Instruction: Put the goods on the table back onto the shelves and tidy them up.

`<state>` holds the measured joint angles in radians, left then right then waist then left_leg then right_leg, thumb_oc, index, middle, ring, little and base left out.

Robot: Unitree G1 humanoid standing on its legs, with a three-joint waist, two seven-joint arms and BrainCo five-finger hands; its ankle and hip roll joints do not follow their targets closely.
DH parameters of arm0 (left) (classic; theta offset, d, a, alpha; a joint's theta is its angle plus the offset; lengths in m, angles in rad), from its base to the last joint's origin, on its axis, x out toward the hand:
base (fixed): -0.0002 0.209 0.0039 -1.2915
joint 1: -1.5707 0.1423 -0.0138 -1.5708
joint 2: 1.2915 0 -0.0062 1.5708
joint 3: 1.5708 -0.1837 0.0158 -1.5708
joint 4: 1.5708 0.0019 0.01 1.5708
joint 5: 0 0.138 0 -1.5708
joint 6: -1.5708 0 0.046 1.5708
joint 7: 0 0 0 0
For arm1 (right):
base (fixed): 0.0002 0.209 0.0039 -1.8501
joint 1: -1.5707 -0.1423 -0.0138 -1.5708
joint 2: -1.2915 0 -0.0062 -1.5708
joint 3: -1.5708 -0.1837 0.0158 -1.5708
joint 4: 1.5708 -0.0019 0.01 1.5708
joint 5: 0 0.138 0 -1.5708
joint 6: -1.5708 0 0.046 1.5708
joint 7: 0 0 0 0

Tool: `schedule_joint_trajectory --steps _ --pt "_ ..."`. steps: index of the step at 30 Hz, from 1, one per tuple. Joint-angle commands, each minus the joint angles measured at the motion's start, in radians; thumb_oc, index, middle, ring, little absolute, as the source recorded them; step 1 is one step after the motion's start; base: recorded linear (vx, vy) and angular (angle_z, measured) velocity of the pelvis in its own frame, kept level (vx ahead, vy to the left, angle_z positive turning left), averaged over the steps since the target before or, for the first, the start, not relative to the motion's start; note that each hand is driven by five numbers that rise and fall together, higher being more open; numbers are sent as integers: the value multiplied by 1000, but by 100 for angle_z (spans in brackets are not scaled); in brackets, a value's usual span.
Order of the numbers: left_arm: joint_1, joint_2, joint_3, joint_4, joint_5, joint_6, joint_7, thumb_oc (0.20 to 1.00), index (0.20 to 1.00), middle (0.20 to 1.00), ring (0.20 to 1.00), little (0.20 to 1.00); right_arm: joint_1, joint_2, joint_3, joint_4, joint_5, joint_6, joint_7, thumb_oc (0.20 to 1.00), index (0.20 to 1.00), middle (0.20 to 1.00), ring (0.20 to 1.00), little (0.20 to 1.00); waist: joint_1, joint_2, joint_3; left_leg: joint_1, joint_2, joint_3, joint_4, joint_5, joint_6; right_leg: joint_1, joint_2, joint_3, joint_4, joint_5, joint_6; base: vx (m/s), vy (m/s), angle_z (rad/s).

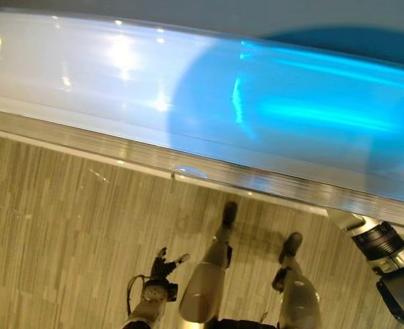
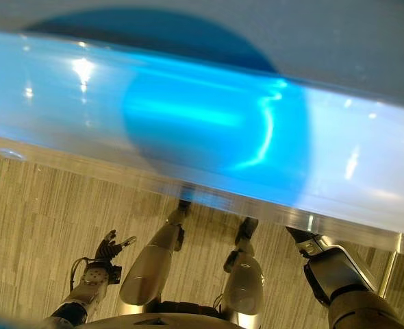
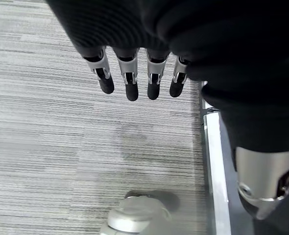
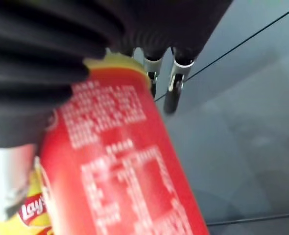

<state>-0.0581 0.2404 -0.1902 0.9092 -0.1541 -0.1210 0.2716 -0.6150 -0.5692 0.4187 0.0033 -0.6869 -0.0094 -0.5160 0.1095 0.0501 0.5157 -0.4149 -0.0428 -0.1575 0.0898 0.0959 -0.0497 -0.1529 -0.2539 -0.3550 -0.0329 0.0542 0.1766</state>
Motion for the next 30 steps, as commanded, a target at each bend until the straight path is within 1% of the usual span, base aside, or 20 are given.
schedule_joint_trajectory --steps 1,3,4,6,13,15,16,17,20,21,22,23,26,30 --pt "-3 24 -8 42 -20 3 30 1000 1000 1000 1000 1000 14 30 -11 -84 44 -53 -34 1000 1000 1000 1000 1000 4 -29 -62 69 91 36 53 -159 -42 -42 -87 46 123 -51 37 0 0 0" --pt "-2 26 -6 42 -19 4 32 1000 1000 1000 1000 1000 19 30 -12 -98 46 -59 -32 1000 1000 1000 1000 1000 2 -30 -63 70 91 36 53 -159 -43 -40 -86 46 123 -51 37 -16 -15 -2" --pt "-3 28 -3 47 -16 8 36 1000 1000 1000 1000 1000 27 40 -9 -132 75 -80 -21 1000 1000 1000 1000 1000 -3 -36 -68 77 96 40 53 -158 -45 -37 -83 50 123 -52 36 -31 -29 -5" --pt "-1 30 -1 48 -16 7 36 1000 1000 1000 1000 1000 31 42 -7 -143 87 -87 -12 1000 1000 1000 1000 1000 -4 -38 -70 83 99 42 49 -157 -45 -35 -81 51 122 -51 35 -16 -15 -2" --pt "12 34 17 61 -16 15 30 1000 1000 1000 1000 1000 47 41 16 -192 151 -122 53 1000 1000 1000 1000 1000 -11 -55 -111 125 117 51 16 -148 -50 -3 -70 50 101 -48 33 8 -24 -6" --pt "24 39 39 88 1 27 19 1000 1000 1000 1000 1000 67 29 36 -214 224 -143 137 1000 1000 1000 1000 1000 -16 -71 -161 173 136 65 -36 -134 -54 28 -56 47 65 -41 35 83 -58 -11" --pt "28 40 45 97 9 31 15 1000 1000 1000 1000 1000 74 26 41 -216 239 -150 156 1000 1000 1000 1000 1000 -20 -76 -177 191 141 74 -52 -130 -55 39 -50 49 53 -39 36 73 -29 -8" --pt "29 40 45 97 9 31 15 1000 1000 1000 1000 1000 75 26 41 -216 240 -150 157 1000 1000 1000 1000 1000 -19 -76 -177 195 141 75 -56 -128 -55 42 -49 49 51 -38 36 60 -12 -7" --pt "41 43 59 113 28 36 7 1000 1000 1000 1000 1000 103 11 55 -219 264 -156 202 1000 1000 1000 1000 1000 -29 -88 -215 243 151 98 -92 -120 -59 72 -36 55 20 -28 39 59 -19 -9" --pt "41 43 59 113 28 36 7 1000 1000 1000 1000 1000 103 11 55 -220 264 -156 202 1000 1000 1000 1000 1000 -29 -88 -215 244 151 98 -93 -120 -59 73 -36 55 19 -28 39 45 -12 -7" --pt "39 42 64 119 33 36 4 1000 1000 1000 1000 1000 115 4 59 -213 270 -160 216 1000 1000 1000 1000 1000 -33 -91 -228 257 151 105 -100 -119 -60 82 -32 59 12 -27 40 95 0 -11" --pt "43 38 72 128 44 36 -4 1000 1000 1000 1000 1000 152 -12 60 -205 283 -160 249 1000 1000 1000 1000 1000 -46 -94 -256 303 155 125 -129 -116 -61 105 -25 68 -2 -22 42 113 5 -15" --pt "40 38 72 130 54 37 -13 1000 1000 1000 1000 1000 168 -28 66 -190 293 -158 279 1000 1000 1000 1000 1000 -55 -93 -271 324 158 134 -142 -114 -62 116 -22 74 -2 -24 42 46 9 -30" --pt "43 34 65 128 72 37 -29 1000 1000 1000 1000 1000 232 -64 27 -179 330 -152 300 1000 1000 1000 1000 1000 -78 -95 -300 372 159 161 -153 -125 -58 137 -20 96 -5 -25 44 63 25 -22"
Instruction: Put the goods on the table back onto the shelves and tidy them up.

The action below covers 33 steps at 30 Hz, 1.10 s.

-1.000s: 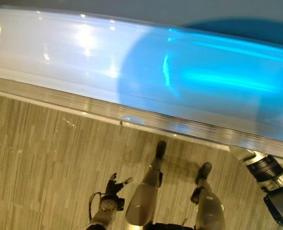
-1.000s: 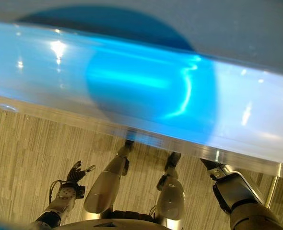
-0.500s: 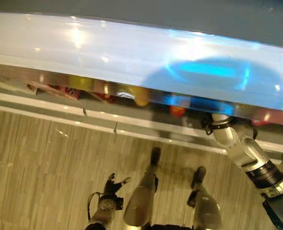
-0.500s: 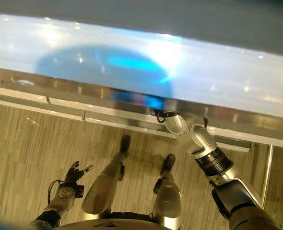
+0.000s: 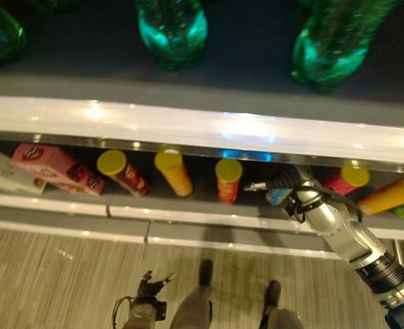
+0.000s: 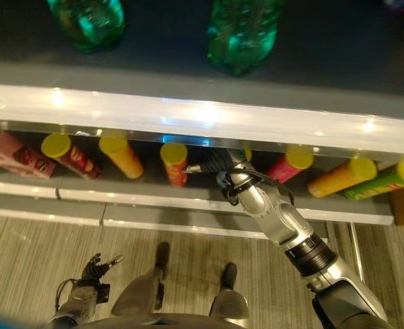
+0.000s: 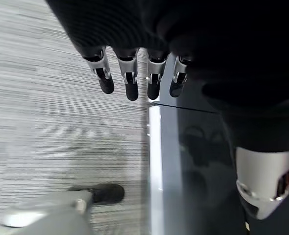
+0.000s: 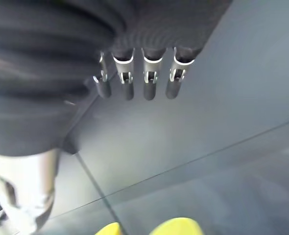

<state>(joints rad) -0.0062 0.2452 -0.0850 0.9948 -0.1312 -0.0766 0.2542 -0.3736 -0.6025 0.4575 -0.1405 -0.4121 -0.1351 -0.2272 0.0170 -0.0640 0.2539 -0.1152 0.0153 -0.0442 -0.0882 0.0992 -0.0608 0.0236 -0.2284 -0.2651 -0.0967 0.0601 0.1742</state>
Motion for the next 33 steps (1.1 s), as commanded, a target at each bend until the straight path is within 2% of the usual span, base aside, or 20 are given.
schedule_joint_trajectory --steps 1,6,15,18,19,26,27,28,30,31,32,33 --pt "-7 28 -42 41 54 -8 -15 1000 1000 1000 1000 1000 11 -38 -28 -35 61 -23 14 1000 1000 1000 1000 1000 8 19 -45 81 99 54 26 -133 -45 -37 -45 13 62 -32 46 73 32 -20" --pt "-1 26 -46 40 79 -10 -33 1000 1000 1000 1000 1000 96 -66 -102 -36 56 -16 6 1000 1000 1000 1000 1000 -16 20 -64 115 93 75 29 -153 -35 -31 -49 40 75 -34 48 58 33 -21" --pt "10 32 -34 16 111 -7 -41 1000 1000 1000 1000 1000 343 -54 -398 -75 -40 24 -116 1000 1000 1000 1000 1000 -94 25 -77 150 78 116 62 -199 -12 -51 -63 115 108 -34 60 31 56 -18" --pt "13 34 -30 16 112 -5 -40 1000 1000 1000 1000 1000 383 -37 -455 -84 -43 34 -140 1000 1000 1000 1000 1000 -104 22 -80 155 74 129 65 -206 -8 -58 -65 130 109 -28 65 1 73 -16" --pt "16 37 -21 16 118 -1 -40 1000 1000 1000 1000 1000 421 -17 -511 -86 -37 40 -162 1000 1000 1000 1000 1000 -126 17 -80 161 67 142 65 -214 1 -73 -68 157 114 -14 73 -3 71 -19" --pt "23 42 -11 8 114 0 -47 1000 1000 1000 1000 1000 468 24 -570 -72 16 47 -163 1000 1000 1000 1000 1000 -157 6 -70 180 47 191 64 -230 24 -122 -68 242 125 29 88 -9 80 -37" --pt "21 46 -9 -6 106 -1 -52 1000 1000 1000 1000 1000 463 37 -579 -56 38 47 -169 1000 1000 1000 1000 1000 -167 5 -51 187 51 220 74 -239 31 -150 -52 269 137 33 88 -69 43 -47" --pt "17 52 -13 -25 101 -2 -56 1000 1000 1000 1000 1000 450 41 -581 -46 50 45 -172 1000 1000 1000 1000 1000 -165 2 -35 187 55 242 88 -246 34 -177 -49 260 157 47 88 -137 3 -52" --pt "8 73 -21 -54 98 3 -64 1000 1000 1000 1000 1000 432 44 -591 -37 76 44 -184 1000 1000 1000 1000 1000 -155 1 -9 175 84 290 127 -252 33 -205 -68 178 193 45 88 -132 -86 -107" --pt "8 73 -20 -55 97 3 -64 1000 1000 1000 1000 1000 431 44 -592 -37 76 44 -184 1000 1000 1000 1000 1000 -155 -1 -10 171 82 289 128 -249 34 -207 -70 178 191 49 88 -137 -165 -145" --pt "8 88 -13 -71 86 8 -63 1000 1000 1000 1000 1000 426 44 -606 -39 85 43 -188 1000 1000 1000 1000 1000 -148 8 4 155 119 319 159 -245 30 -193 -104 110 223 26 72 -161 -194 -105" --pt "12 95 -6 -82 81 11 -62 1000 1000 1000 1000 1000 415 31 -618 -35 81 48 -190 1000 1000 1000 1000 1000 -139 14 4 140 146 340 168 -234 25 -179 -138 80 237 26 61 -205 -272 -48"
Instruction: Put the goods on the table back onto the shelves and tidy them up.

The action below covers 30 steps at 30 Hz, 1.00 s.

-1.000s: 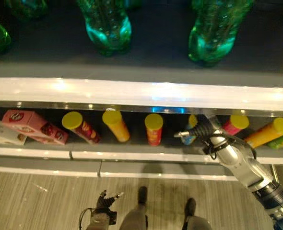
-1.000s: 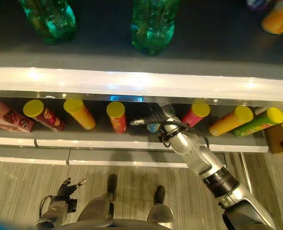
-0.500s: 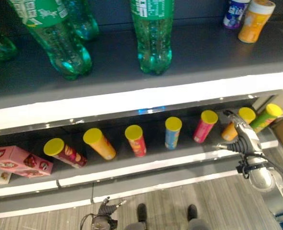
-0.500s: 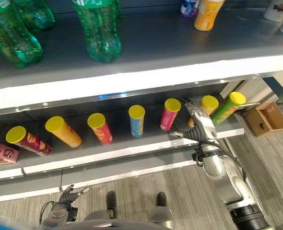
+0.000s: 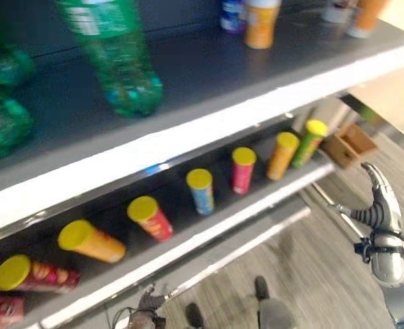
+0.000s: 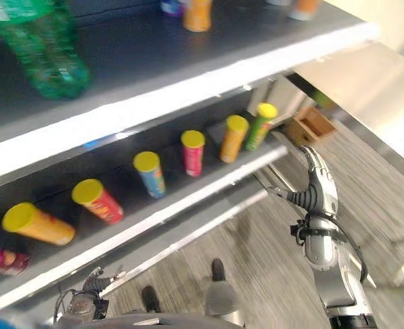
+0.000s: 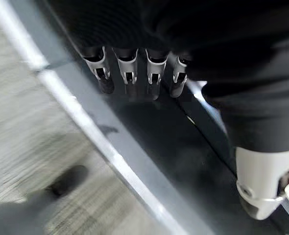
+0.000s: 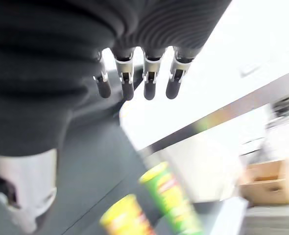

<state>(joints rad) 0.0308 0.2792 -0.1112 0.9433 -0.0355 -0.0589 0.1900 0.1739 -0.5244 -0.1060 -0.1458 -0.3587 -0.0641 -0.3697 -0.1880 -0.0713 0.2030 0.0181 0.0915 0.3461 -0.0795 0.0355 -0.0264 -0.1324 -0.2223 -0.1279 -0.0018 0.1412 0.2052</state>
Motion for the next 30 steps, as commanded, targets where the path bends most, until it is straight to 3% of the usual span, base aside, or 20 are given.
schedule_joint_trajectory --steps 1,4,5,7,8,11,13,15,17,18,19,20,21,23,24,25,28,30 --pt "-23 64 22 -38 -19 -8 2 1000 1000 1000 1000 1000 -144 -57 -65 -30 24 -20 -54 1000 1000 1000 1000 1000 73 26 55 -5 87 -41 170 -166 -12 -15 -171 -79 158 -50 24 -120 -249 -28" --pt "-25 73 21 -48 -25 -8 0 1000 1000 1000 1000 1000 -167 -95 -92 -23 17 -15 -73 1000 1000 1000 1000 1000 94 25 41 -38 149 -36 185 -153 -45 18 -235 -105 211 6 44 -92 -338 -74" --pt "-27 74 23 -43 -27 -7 -2 1000 1000 1000 1000 1000 -167 -108 -103 -28 14 -13 -73 1000 1000 1000 1000 1000 97 17 37 -46 164 -25 186 -130 -54 3 -234 -96 218 20 38 -15 -436 -53" --pt "-27 80 30 -43 -30 -10 -8 1000 1000 1000 1000 1000 -165 -135 -124 -22 7 -6 -68 1000 1000 1000 1000 1000 110 -3 16 -50 196 -17 191 -112 -89 50 -209 -119 163 -19 49 63 -473 -36" --pt "-23 81 37 -37 -28 -11 -10 1000 1000 1000 1000 1000 -166 -156 -137 -17 5 -5 -66 1000 1000 1000 1000 1000 116 -8 -1 -30 229 -16 183 -113 -121 80 -177 -131 134 -81 57 50 -530 -26" --pt "-12 68 39 -43 -44 -12 -20 1000 1000 1000 1000 1000 -157 -214 -175 -21 17 -12 -68 1000 1000 1000 1000 1000 113 -3 -21 -12 322 1 164 -24 -172 120 -73 -151 82 -196 39 93 -528 -46" --pt "-24 55 34 -58 -62 -10 -24 1000 1000 1000 1000 1000 -135 -248 -214 -23 21 -15 -84 1000 1000 1000 1000 1000 109 21 -17 -45 402 -15 180 142 -197 149 30 -166 31 -224 -16 -28 -516 -14" --pt "-25 44 31 -81 -63 -2 -28 1000 1000 1000 1000 1000 -104 -267 -252 -21 11 -4 -101 1000 1000 1000 1000 1000 105 29 -7 -65 436 -39 215 232 -196 192 92 -167 -16 -243 -53 3 -490 -4" --pt "-18 33 45 -74 -73 -5 -32 1000 1000 1000 1000 1000 -103 -267 -244 -21 4 2 -100 1000 1000 1000 1000 1000 129 -4 7 -112 310 -185 288 103 -123 191 109 -125 -37 -242 -77 -52 -408 4" --pt "-18 34 46 -74 -73 -5 -33 1000 1000 1000 1000 1000 -103 -266 -244 -21 4 2 -100 1000 1000 1000 1000 1000 124 -6 5 -123 306 -190 297 99 -119 187 104 -129 -36 -241 -75 -14 -178 -23" --pt "-13 29 48 -73 -75 -8 -34 1000 1000 1000 1000 1000 -110 -272 -244 -24 1 2 -99 1000 1000 1000 1000 1000 130 -13 6 -123 253 -228 301 35 -104 194 112 -113 -42 -242 -85 53 -188 -59" --pt "-10 18 39 -52 -65 -9 -37 1000 1000 1000 1000 1000 -127 -282 -259 -7 7 1 -109 1000 1000 1000 1000 1000 135 -21 2 -126 149 -252 294 -71 -68 203 123 -92 -58 -237 -90 61 -199 -59" --pt "-10 18 38 -52 -65 -9 -37 1000 1000 1000 1000 1000 -127 -282 -259 -7 7 1 -109 1000 1000 1000 1000 1000 134 -22 1 -127 148 -252 293 -70 -68 202 122 -92 -58 -237 -90 89 -178 -66" --pt "-9 12 29 -33 -50 -10 -42 1000 1000 1000 1000 1000 -133 -289 -270 8 14 -1 -116 1000 1000 1000 1000 1000 140 -16 0 -148 71 -271 283 -94 -50 199 134 -78 -64 -233 -94 102 -79 -43" --pt "-12 4 22 -1 -36 -5 -50 1000 1000 1000 1000 1000 -139 -287 -274 27 34 -2 -117 1000 1000 1000 1000 1000 145 -2 -7 -166 -33 -297 216 -90 -30 191 159 -68 -68 -225 -94 113 -35 -3" --pt "-12 3 21 -1 -36 -5 -50 1000 1000 1000 1000 1000 -139 -288 -274 28 35 -2 -117 1000 1000 1000 1000 1000 145 -3 -8 -164 -35 -295 211 -88 -29 191 157 -67 -69 -225 -93 133 -52 24" --pt "-11 1 19 11 -33 0 -53 1000 1000 1000 1000 1000 -150 -286 -263 49 63 -1 -113 1000 1000 1000 1000 1000 158 6 -4 -211 -95 -300 176 -54 -24 192 180 -52 -62 -227 -95 126 -6 -23" --pt "-7 -6 23 17 -38 2 -54 1000 1000 1000 1000 1000 -162 -272 -250 59 85 -2 -99 1000 1000 1000 1000 1000 165 20 -7 -194 -101 -276 130 -34 -16 204 204 -42 -58 -246 -93 197 43 -29"
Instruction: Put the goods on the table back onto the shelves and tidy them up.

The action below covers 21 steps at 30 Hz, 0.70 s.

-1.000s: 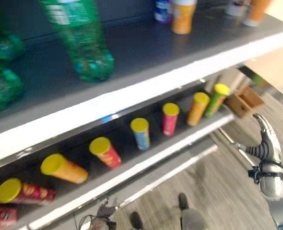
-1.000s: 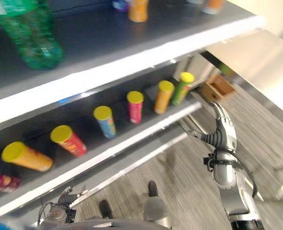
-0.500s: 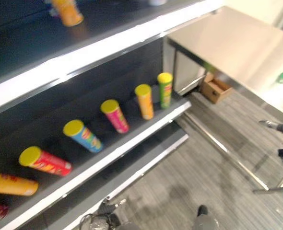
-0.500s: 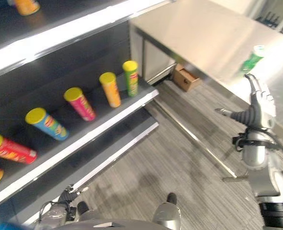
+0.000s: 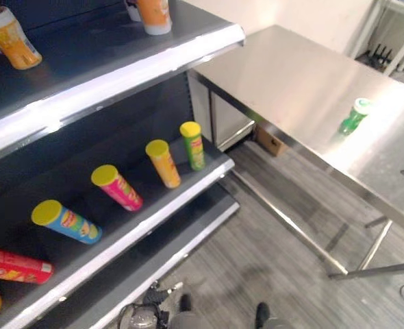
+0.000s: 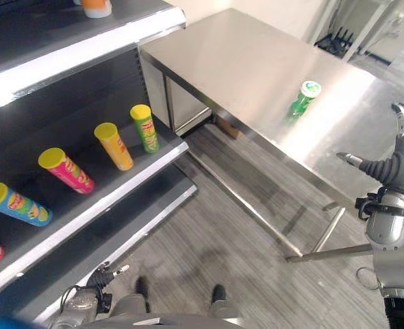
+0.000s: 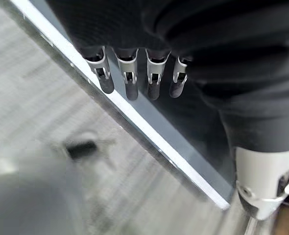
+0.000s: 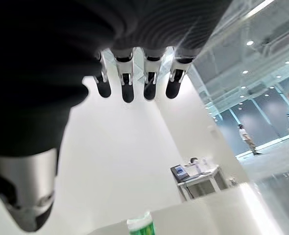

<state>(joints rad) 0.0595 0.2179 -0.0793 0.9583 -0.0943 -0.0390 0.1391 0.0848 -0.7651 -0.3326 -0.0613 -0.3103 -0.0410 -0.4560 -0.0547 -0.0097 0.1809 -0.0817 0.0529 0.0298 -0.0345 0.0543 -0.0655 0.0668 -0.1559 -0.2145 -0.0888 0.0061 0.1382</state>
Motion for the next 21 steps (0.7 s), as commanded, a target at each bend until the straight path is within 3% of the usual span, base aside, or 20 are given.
schedule_joint_trajectory --steps 1,8,13,15,17,18,19,20,21 --pt "-35 55 -9 2 21 -17 -3 1000 1000 1000 1000 1000 -73 -32 -23 -26 36 -25 -12 1000 1000 1000 1000 1000 34 -42 17 -86 -62 43 77 -50 24 8 137 47 29 -111 -26 181 88 -18" --pt "-17 62 5 4 9 -13 -2 1000 1000 1000 1000 1000 -124 -22 43 26 46 -6 25 1000 1000 1000 1000 1000 43 -50 -7 -3 -58 91 6 -48 41 10 104 63 84 -139 -9 134 114 -30" --pt "-17 81 19 3 16 -7 0 1000 1000 1000 1000 1000 -132 4 37 19 7 7 25 1000 1000 1000 1000 1000 53 -49 10 50 -59 111 -14 -73 70 -76 61 42 325 -151 39 78 128 -31" --pt "-19 88 23 9 22 -3 2 1000 1000 1000 1000 1000 -136 18 23 12 8 8 21 1000 1000 1000 1000 1000 42 -43 25 80 -60 109 -20 -82 82 -120 40 23 464 -124 61 62 118 -14" --pt "-20 88 23 9 22 -3 2 1000 1000 1000 1000 1000 -137 18 23 11 8 8 21 1000 1000 1000 1000 1000 41 -45 27 80 -63 109 -21 -81 83 -126 35 24 476 -130 63 31 54 -4" --pt "-21 98 22 19 30 -1 1 1000 1000 1000 1000 1000 -138 33 21 24 24 6 18 1000 1000 1000 1000 1000 34 -41 39 111 -59 106 -37 -87 86 -171 5 10 569 -90 69 130 36 1" --pt "-24 106 23 18 36 -1 0 1000 1000 1000 1000 1000 -130 36 9 42 52 7 23 1000 1000 1000 1000 1000 34 -39 41 122 -49 94 -43 -93 77 -191 -35 4 533 -73 56 132 34 5" --pt "-24 106 22 17 36 -1 0 1000 1000 1000 1000 1000 -129 35 8 42 53 6 23 1000 1000 1000 1000 1000 31 -38 41 122 -47 90 -43 -93 77 -187 -34 -1 529 -73 56 163 -80 31" --pt "-38 112 13 18 34 -6 2 1000 1000 1000 1000 1000 -133 31 -4 84 106 3 21 1000 1000 1000 1000 1000 25 -33 43 123 -41 68 -44 -99 68 -202 -47 18 440 -65 48 118 -78 50"
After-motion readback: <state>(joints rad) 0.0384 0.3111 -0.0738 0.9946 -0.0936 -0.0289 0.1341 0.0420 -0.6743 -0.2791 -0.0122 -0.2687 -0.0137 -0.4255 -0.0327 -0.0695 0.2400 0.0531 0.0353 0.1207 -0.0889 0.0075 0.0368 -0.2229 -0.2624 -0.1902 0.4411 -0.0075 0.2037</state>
